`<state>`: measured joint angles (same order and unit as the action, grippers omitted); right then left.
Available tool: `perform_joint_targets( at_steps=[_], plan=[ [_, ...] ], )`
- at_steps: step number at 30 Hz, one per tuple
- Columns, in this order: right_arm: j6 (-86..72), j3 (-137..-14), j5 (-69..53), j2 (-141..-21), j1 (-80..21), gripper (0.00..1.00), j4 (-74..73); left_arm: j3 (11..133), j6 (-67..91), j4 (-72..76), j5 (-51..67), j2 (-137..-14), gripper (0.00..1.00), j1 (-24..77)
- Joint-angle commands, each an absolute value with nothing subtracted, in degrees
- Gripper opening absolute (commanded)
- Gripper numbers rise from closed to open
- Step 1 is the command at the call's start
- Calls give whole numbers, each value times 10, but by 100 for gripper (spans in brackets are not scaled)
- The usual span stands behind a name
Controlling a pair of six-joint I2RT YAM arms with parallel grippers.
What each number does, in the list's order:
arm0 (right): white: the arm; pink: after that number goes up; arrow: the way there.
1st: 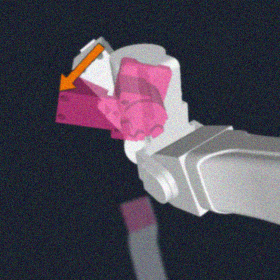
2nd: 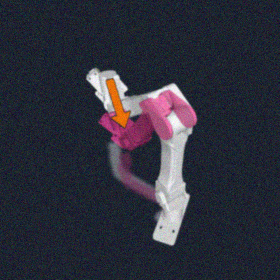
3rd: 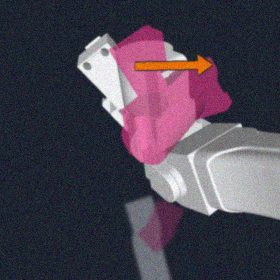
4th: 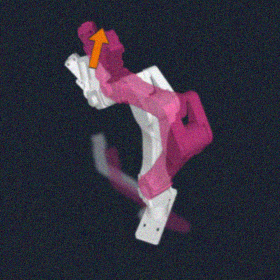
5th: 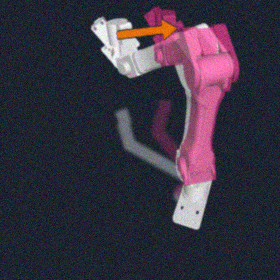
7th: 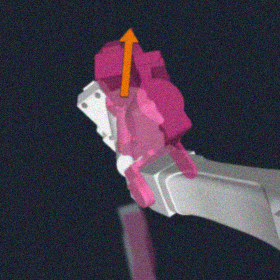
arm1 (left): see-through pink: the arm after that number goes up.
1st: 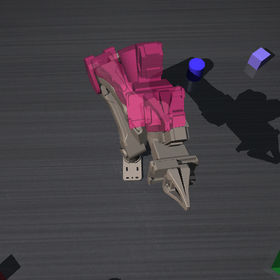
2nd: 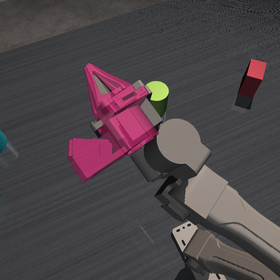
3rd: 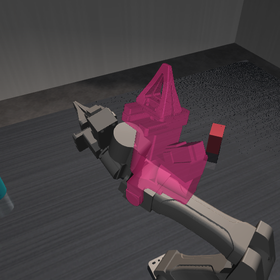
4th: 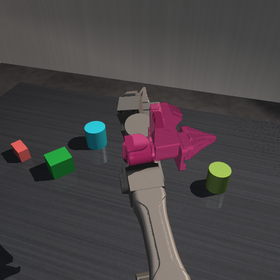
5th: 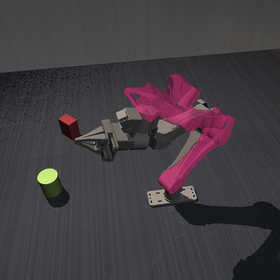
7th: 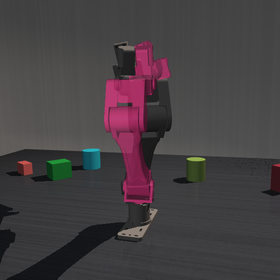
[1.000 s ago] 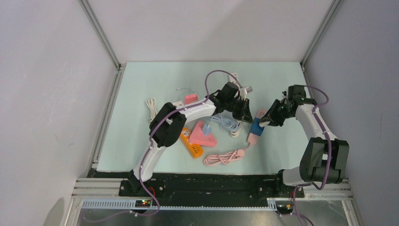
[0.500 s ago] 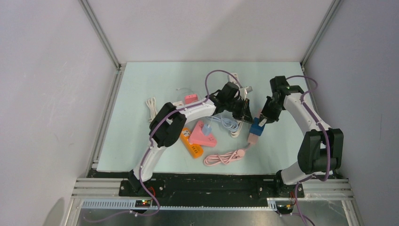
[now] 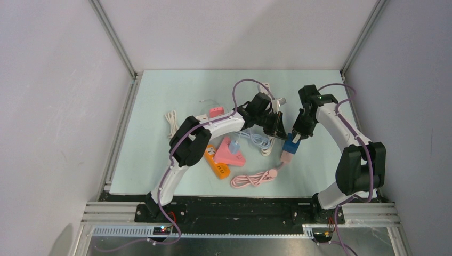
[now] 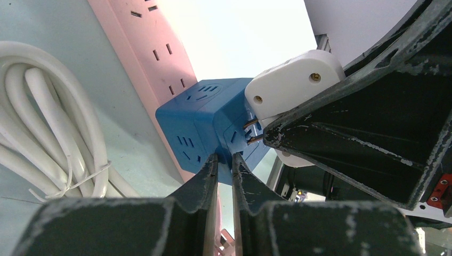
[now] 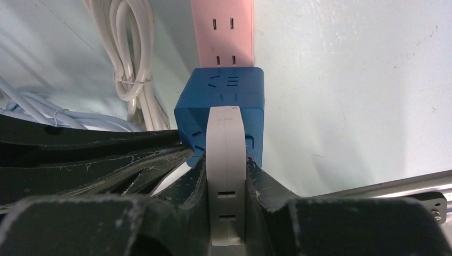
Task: Insert the plug
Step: Insert the plug into the socket.
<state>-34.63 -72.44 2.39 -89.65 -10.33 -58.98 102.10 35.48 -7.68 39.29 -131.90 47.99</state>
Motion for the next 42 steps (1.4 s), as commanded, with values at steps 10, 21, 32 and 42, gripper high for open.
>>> perform_joint_targets(
  at_steps=[10, 21, 32, 42],
  plan=[
    [-394, -685, -53, -942, -125, 0, -558, 1018, 319, -126, 356, -1365, 16, 511],
    [-406, -683, -76, -935, -125, 0, -540, 1016, 318, -127, 355, -1368, 16, 511],
    [-404, -638, -78, -922, -141, 22, -507, 1018, 316, -127, 355, -1370, 15, 511],
    [-418, -617, -67, -905, -143, 37, -502, 1017, 317, -127, 356, -1371, 15, 511]
  ],
)
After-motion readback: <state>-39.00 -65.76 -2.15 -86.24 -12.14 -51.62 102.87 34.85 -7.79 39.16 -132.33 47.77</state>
